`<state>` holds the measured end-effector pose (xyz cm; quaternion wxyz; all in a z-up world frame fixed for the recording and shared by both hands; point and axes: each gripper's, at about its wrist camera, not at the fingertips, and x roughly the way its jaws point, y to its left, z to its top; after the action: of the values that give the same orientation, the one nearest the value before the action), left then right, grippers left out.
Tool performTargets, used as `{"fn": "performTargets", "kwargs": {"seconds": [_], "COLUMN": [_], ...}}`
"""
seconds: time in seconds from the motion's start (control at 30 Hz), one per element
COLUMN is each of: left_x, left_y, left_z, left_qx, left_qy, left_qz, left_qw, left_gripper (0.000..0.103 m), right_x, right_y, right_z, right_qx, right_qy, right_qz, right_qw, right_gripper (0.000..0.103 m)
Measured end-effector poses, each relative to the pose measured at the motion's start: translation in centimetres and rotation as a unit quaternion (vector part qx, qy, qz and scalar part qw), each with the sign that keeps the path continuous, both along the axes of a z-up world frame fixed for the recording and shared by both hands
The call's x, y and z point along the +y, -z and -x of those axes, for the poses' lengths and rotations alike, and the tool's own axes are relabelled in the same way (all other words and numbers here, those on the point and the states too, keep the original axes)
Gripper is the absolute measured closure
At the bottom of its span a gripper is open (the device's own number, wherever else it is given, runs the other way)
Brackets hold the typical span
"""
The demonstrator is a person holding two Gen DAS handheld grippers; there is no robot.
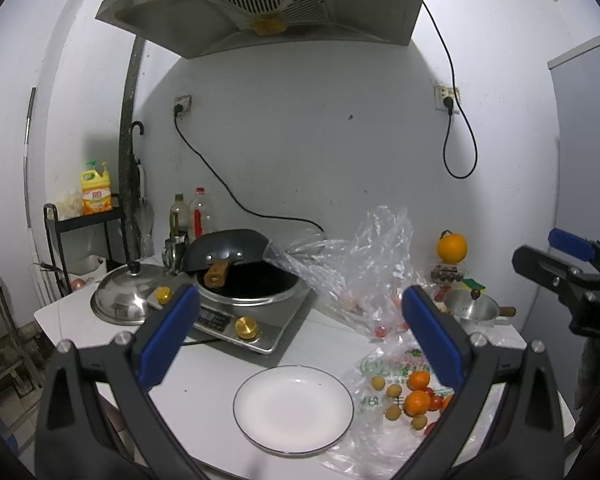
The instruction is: Organize fruits
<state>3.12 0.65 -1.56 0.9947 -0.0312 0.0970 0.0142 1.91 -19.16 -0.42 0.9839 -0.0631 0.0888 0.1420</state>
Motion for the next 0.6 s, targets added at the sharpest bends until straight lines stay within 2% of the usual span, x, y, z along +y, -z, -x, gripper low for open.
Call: {"fn": "performTargets", "kwargs": {"seconds": [0.6], "left_x": [-0.18], "left_y": [0.08], "left_z": [-0.35], "left_qx": [0.001], "left_qy": [0.0], "left_qz": [-0.001], "left_qw": [1.0], "left_gripper": [0.001], "right_x": [0.05], "right_y": [-0.11], "right_z": [-0.18], "right_qx": [0.003], "right_qy": [0.001], "right_qz": [0.002], "right_qw": [1.0], "right_gripper": [0.0]}}
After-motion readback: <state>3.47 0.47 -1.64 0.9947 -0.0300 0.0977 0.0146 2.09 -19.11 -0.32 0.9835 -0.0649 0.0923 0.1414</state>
